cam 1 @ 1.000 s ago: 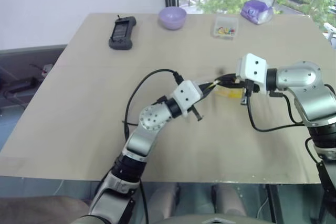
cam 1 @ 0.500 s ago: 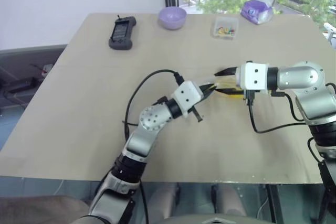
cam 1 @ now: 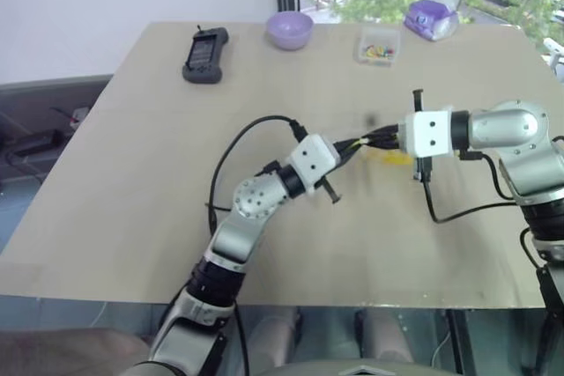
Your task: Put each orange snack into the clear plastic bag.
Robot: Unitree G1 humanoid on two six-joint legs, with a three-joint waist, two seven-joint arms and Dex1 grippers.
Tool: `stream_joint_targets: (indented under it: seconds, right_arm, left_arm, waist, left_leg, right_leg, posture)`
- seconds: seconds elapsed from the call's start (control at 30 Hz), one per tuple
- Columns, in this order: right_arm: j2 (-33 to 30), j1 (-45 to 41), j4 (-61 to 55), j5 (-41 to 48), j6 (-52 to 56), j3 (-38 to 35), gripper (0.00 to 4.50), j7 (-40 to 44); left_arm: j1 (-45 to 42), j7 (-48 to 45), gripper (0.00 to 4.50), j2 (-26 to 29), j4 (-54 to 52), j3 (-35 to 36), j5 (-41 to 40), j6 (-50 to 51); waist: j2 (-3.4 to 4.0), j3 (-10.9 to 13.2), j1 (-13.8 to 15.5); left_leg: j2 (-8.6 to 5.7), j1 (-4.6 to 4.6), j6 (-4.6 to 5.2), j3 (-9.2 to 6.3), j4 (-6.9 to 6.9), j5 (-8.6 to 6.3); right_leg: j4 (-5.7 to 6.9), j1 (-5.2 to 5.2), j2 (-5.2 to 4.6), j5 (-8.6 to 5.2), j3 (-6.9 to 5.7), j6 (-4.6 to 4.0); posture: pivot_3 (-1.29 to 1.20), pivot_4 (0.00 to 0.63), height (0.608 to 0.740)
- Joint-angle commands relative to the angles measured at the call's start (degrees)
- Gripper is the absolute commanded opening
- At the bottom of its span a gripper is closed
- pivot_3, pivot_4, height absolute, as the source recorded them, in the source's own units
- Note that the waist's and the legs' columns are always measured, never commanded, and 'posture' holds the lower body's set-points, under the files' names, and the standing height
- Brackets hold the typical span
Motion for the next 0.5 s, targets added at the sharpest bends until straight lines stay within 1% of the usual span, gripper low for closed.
stream_joint_targets:
  seconds: [0.03, 0.43, 0.47, 0.5]
  right_arm:
    - [-0.5, -2.3, -1.7, 1.1, -1.8, -1.6, 0.20, 0.1]
    - [-2.2, -2.4, -1.4, 1.3, -2.2, -1.6, 0.20, 1.8]
    - [-2.2, -2.4, -1.2, 1.2, -2.6, -1.7, 0.75, 1.7]
    - [-2.2, -2.4, -1.1, 1.2, -2.8, -1.7, 1.07, 1.6]
  left_arm:
    - [0.2, -0.2, 0.00, -0.3, -1.5, -0.6, -0.5, -0.1]
    - [0.2, -0.1, 0.00, -0.4, -1.4, -0.7, -0.4, -0.1]
    - [0.2, -0.1, 0.00, -0.4, -1.4, -0.7, -0.4, -0.1]
    - [0.2, -0.1, 0.00, -0.4, -1.4, -0.6, -0.4, -0.1]
  waist:
    - [0.00, 0.0, 0.0]
    - [0.00, 0.0, 0.0]
    - [0.00, 0.0, 0.0]
    - [0.00, 0.0, 0.0]
  left_leg:
    - [0.00, 0.00, 0.00, 0.00, 0.00, 0.00]
    - [0.00, 0.00, 0.00, 0.00, 0.00, 0.00]
    - [0.00, 0.00, 0.00, 0.00, 0.00, 0.00]
    - [0.00, 0.00, 0.00, 0.00, 0.00, 0.00]
  right_leg:
    - [0.00, 0.00, 0.00, 0.00, 0.00, 0.00]
    - [0.00, 0.00, 0.00, 0.00, 0.00, 0.00]
    - [0.00, 0.00, 0.00, 0.00, 0.00, 0.00]
    - [0.00, 0.00, 0.00, 0.00, 0.00, 0.00]
  posture:
    - [0.00, 0.150, 0.740]
    - [0.00, 0.150, 0.740]
    - [0.00, 0.150, 0.740]
    - [0.00, 0.150, 0.740]
